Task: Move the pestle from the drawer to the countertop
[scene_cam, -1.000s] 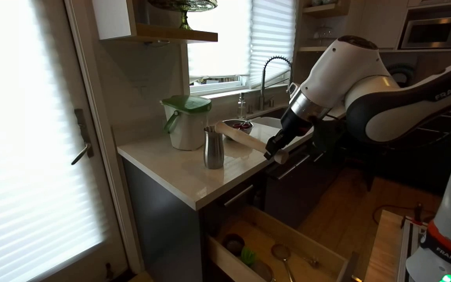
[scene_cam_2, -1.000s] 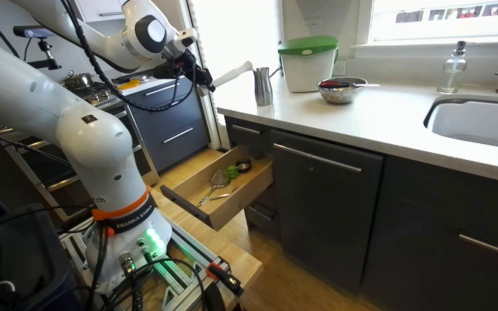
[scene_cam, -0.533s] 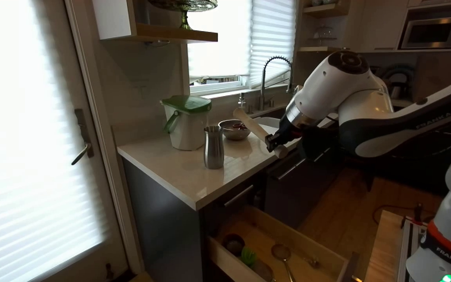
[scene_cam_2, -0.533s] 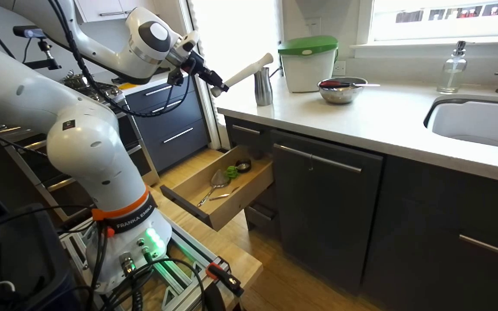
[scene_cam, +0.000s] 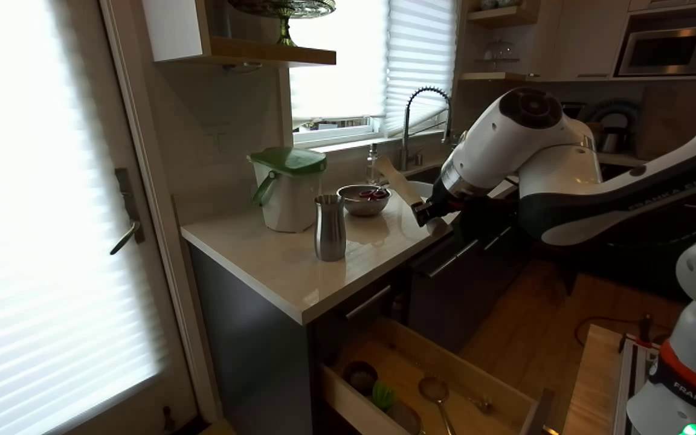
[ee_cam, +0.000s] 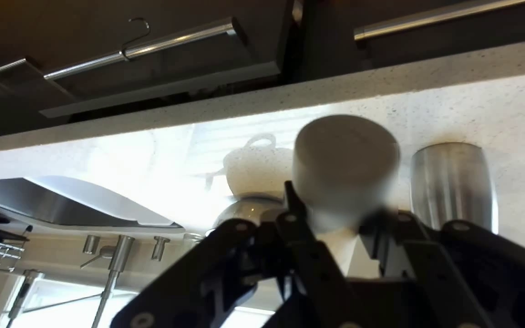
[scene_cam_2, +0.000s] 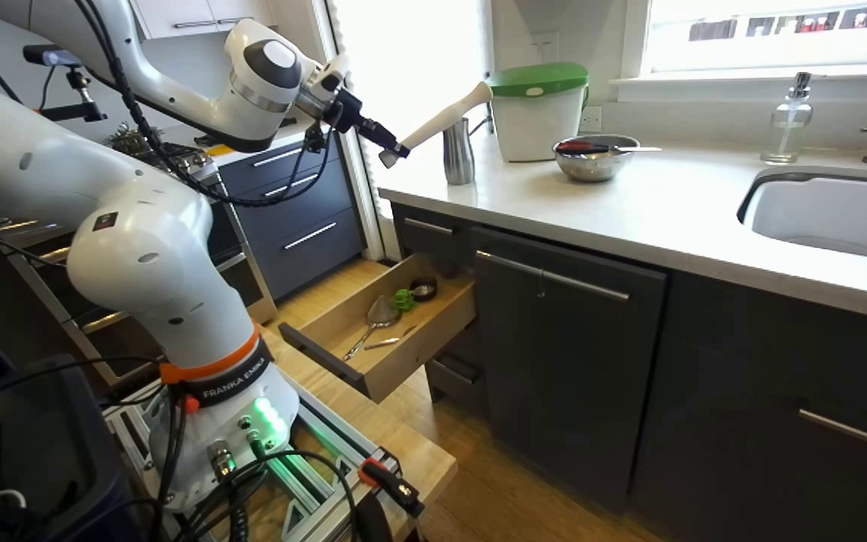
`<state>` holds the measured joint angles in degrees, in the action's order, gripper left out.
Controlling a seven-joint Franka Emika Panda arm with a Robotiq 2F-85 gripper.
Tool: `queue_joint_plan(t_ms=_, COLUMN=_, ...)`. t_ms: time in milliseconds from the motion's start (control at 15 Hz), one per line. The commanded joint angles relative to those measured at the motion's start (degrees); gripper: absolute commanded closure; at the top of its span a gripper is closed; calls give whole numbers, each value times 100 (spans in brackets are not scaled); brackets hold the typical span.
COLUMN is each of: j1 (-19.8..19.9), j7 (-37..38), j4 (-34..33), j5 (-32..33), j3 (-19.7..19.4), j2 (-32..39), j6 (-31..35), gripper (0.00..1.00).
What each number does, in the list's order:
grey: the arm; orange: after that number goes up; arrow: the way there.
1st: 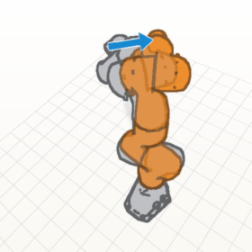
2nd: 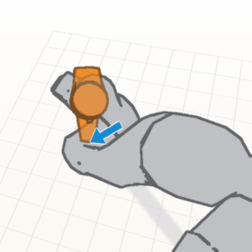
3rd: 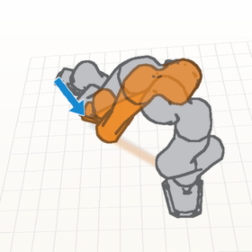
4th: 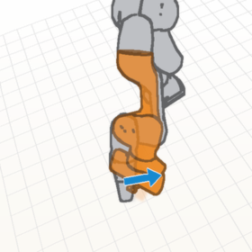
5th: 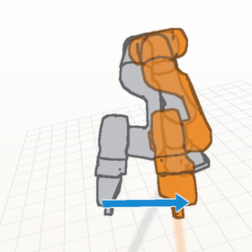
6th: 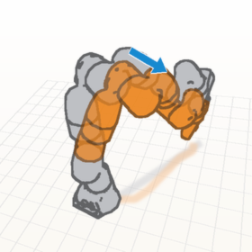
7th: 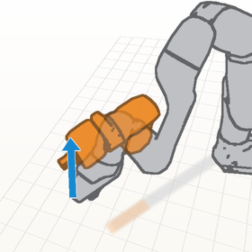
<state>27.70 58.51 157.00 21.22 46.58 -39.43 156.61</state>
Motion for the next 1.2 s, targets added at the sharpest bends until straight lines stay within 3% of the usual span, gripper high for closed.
queue_joint_plan(t_ms=0, j1=809, j7=413, j4=-24, j5=681, j3=568, j2=-357, j6=790, gripper=92)
queue_joint_plan(t_ms=133, j1=1508, j7=427, j4=-119, j5=772, j3=971, j2=-454, j6=1693, gripper=92)
queue_joint_plan(t_ms=267, j1=2250, j7=231, j4=-180, j5=348, j3=1441, j2=-720, j6=2444, gripper=92)
queue_joint_plan(t_ms=467, j1=3434, j7=-153, j4=-313, j5=-583, j3=2291, j2=-1298, j6=3153, gripper=92)
queue_joint_plan(t_ms=667, j1=4215, j7=-319, j4=-379, j5=-1801, j3=3139, j2=-1884, j6=3381, gripper=92)
queue_joint_plan(t_ms=933, j1=4805, j7=-346, j4=-532, j5=-2897, j3=4136, j2=-2986, j6=3313, gripper=92)
queue_joint_plan(t_ms=1133, j1=4942, j7=-302, j4=-662, j5=-3425, j3=4538, j2=-3818, j6=3167, gripper=92)
